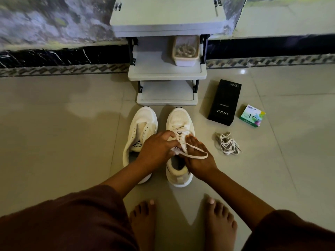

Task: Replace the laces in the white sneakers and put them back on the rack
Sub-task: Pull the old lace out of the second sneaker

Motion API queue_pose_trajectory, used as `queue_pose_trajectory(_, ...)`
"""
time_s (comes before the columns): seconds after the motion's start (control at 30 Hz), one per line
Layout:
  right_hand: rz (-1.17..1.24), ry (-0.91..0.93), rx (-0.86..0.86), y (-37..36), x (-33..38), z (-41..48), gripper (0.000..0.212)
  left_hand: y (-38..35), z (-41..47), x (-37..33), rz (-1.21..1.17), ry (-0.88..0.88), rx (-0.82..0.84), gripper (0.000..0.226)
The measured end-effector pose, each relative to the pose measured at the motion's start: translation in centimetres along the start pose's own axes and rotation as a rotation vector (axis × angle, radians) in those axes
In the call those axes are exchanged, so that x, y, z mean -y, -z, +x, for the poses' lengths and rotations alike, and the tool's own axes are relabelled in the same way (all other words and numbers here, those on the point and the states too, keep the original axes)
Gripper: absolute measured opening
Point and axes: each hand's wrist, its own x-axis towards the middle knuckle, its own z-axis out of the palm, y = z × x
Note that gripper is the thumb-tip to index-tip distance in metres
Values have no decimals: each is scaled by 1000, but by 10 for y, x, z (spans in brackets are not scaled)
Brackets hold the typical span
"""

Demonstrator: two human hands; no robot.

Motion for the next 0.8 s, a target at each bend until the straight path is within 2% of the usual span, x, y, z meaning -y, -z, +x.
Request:
queue_pose_trajectory(0.07,28,-20,4,-2,-1,1,108,-3,-2,-1,73,-55,-73,24)
queue_pose_trajectory(0.17,4,-73,118,-3,-3,4,89,-11,-1,-3,62,-81,-112,17)
queue_pose_trajectory(0.2,12,-70,113,-4,-3,4,84,-11,1,-4,-12,-53,-106,15)
queue_pose_trajectory(0.33,-31,-25,9,2,-2,3,66,9,12,-8,-637,170,-13,7)
queue_pose_trajectory(0.4,5,-50,10,1,-5,4,65,16,12,-10,-725,186,16,7)
queue_pose_trajectory(0.47,2,-39,29,0,-2,5,68,17,9,-8,-621,132,42,13)
queue_pose_trajectory(0.53,-37,-21,49,-2,-1,5,70,11,7,-3,-294,94,119,28)
queue_pose_trajectory(0.6,-67,-5,33,-2,-1,5,67,6,5,2,12,43,123,37)
queue_pose_trajectory(0.7,-31,-21,-6,2,3,4,77,4,5,2,116,-87,18,30)
queue_pose_trajectory(0.8,3,-29,73,-5,-2,7,81,-3,6,4,234,-279,-95,29)
